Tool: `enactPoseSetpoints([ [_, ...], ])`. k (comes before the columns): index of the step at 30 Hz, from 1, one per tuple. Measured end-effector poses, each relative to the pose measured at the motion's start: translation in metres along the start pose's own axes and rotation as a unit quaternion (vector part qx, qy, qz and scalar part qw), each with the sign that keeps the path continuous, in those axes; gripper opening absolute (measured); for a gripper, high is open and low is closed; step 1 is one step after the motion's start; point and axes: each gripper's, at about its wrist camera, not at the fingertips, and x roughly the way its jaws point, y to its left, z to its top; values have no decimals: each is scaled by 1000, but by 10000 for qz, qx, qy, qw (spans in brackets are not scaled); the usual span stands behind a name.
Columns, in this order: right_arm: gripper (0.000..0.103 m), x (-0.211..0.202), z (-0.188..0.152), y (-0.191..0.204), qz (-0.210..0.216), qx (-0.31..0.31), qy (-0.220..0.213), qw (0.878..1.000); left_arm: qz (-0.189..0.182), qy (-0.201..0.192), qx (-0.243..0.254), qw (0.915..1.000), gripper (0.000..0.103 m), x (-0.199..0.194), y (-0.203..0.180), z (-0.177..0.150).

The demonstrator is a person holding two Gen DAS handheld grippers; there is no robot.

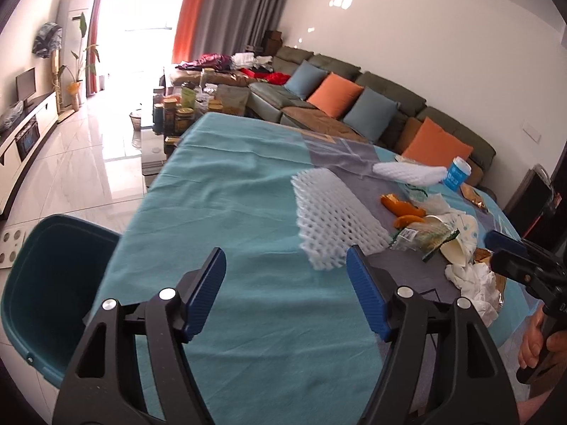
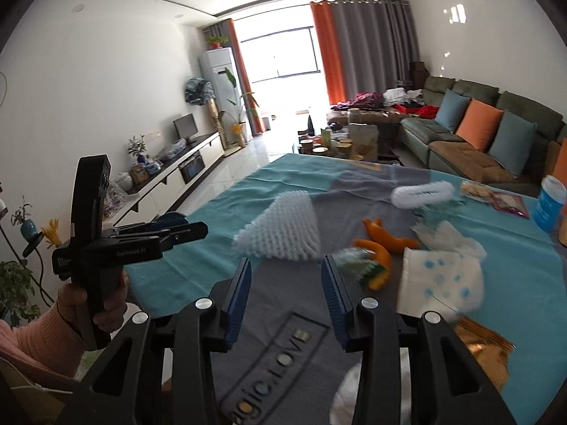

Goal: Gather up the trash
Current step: 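Grasp the white foam net with the left gripper while the right gripper grasps the tissue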

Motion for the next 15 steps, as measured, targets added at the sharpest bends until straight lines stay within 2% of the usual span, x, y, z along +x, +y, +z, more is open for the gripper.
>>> enactPoseSetpoints([
  [7,42,-32,-29,-41,-566,352,97,9977,15,502,177,9986,70,44,-23,12],
  [9,42,-34,-38,-46,-611,409,164,9972,118,670,271,9973,70,57,-28,13],
  [12,42,-30,-49,-50,-611,486,301,9965,55,828,229,9963,70,67,-29,14],
  [15,42,-26,-56,-52,-569,545,404,9961,64,870,202,9960,70,73,-28,14],
])
